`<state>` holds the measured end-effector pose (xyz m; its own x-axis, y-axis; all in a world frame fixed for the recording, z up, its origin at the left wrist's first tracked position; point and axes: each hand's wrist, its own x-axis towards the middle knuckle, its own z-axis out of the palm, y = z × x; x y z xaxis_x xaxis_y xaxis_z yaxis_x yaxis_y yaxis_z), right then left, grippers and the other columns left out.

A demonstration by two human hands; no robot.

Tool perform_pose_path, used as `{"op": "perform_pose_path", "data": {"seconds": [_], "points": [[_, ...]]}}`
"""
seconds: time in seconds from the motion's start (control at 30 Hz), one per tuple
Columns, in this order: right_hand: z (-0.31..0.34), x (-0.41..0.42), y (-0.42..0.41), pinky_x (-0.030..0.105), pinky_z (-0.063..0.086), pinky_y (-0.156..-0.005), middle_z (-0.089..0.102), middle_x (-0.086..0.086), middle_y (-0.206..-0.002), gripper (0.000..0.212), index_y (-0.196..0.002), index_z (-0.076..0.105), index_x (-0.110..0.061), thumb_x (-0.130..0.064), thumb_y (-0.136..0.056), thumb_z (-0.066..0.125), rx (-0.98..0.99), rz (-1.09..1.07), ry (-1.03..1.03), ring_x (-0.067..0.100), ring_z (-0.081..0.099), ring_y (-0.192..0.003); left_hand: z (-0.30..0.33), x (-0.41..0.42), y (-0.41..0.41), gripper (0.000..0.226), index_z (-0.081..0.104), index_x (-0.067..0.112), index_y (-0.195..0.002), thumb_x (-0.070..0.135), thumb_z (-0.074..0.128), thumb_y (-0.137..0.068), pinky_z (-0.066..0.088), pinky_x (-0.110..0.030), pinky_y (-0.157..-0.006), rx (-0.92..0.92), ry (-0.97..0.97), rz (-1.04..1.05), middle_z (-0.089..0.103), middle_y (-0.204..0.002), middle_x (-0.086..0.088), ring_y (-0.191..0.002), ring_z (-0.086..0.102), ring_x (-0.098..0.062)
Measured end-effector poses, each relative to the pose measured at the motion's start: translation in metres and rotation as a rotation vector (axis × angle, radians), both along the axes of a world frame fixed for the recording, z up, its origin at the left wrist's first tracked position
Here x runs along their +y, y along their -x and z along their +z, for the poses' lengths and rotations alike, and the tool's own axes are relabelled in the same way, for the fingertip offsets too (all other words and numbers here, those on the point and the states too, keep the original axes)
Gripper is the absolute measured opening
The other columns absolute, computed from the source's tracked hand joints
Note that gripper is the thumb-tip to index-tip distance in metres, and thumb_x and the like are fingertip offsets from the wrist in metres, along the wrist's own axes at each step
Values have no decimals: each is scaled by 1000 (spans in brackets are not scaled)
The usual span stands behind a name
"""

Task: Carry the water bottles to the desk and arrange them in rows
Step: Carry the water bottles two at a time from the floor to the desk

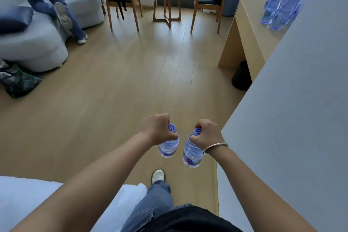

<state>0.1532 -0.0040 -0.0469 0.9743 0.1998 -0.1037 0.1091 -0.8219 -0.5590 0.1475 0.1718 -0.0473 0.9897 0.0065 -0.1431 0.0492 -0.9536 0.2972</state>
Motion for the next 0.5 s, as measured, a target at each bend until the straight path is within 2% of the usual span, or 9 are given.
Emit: {"op": "perform_pose_path", "data": {"seconds": [0.17,0.37,0.5], "points": [[5,32,-82,32,42,-73,60,16,-92,21,-87,61,1,-9,-69,63,-21,-64,-12,30,54,-86,6,36,-98,35,43,20,-70,44,67,-59,28,-27,-51,4,-7,-86,45,-60,6,-62,47,-24],[14,64,-168,26,33,-64,59,16,-86,18,-83,61,3,-4,-66,63,-125,-182,-88,30,52,-80,22,65,-202,33,43,19,-67,41,67,-60,23,-24,-45,-58,5,-164,42,-55,6,-59,45,-23],[14,72,-221,26,32,-64,60,15,-87,19,-83,61,1,-6,-66,64,-118,-191,-86,29,52,-80,22,75,-258,32,49,15,-71,40,66,-62,31,-26,-51,-59,46,-128,53,-64,0,-64,50,-26]]}}
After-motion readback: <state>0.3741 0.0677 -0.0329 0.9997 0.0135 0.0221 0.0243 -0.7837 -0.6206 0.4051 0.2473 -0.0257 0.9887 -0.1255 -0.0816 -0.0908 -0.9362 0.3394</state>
